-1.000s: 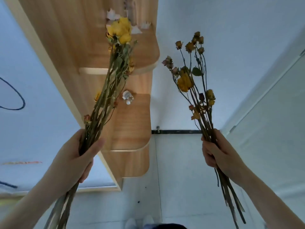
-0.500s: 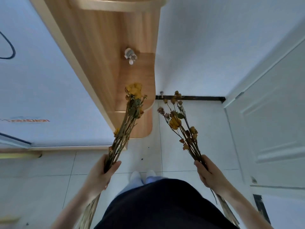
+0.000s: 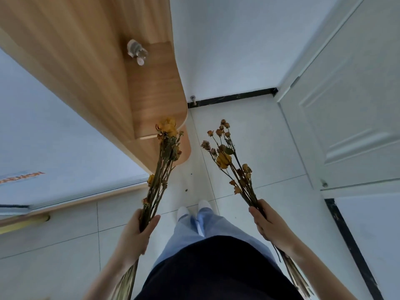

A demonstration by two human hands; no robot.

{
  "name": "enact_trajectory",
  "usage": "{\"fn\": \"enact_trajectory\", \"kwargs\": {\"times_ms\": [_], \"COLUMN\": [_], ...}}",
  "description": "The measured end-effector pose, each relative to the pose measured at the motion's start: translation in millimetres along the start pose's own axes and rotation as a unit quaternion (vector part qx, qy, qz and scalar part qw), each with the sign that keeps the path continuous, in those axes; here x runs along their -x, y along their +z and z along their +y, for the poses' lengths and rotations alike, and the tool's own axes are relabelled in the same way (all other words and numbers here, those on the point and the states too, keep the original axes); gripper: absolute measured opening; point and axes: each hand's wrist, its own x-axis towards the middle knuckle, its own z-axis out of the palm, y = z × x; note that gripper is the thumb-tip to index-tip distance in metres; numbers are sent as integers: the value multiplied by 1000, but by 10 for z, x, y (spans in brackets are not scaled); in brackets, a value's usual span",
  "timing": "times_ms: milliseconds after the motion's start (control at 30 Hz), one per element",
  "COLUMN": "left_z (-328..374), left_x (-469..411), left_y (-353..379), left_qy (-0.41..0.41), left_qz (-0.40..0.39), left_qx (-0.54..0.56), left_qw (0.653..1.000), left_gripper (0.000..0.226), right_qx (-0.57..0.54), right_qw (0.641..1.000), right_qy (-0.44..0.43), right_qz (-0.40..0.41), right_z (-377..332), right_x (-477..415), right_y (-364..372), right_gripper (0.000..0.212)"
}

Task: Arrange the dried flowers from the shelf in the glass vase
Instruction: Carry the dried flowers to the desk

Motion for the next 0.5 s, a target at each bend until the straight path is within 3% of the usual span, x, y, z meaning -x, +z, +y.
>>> {"fn": "enact_trajectory", "kwargs": {"times_ms": [267,500], "left_z": [48,282], "left_x": [-194,-179], "left_y": [147,703], "left_qy": [4,49], "left_qz": [-73,-157], "left_qx": [-63,-134], "left_qw": [995,977], "left_gripper": [25,30], "right_qx": [-63,-225], "right_qw": [994,958], "right_qy": [34,62], "right_qz": [79,165], "right_z": [448,1092], "right_x": [326,865], "right_y": [25,-129], "right_gripper": [21,25]}}
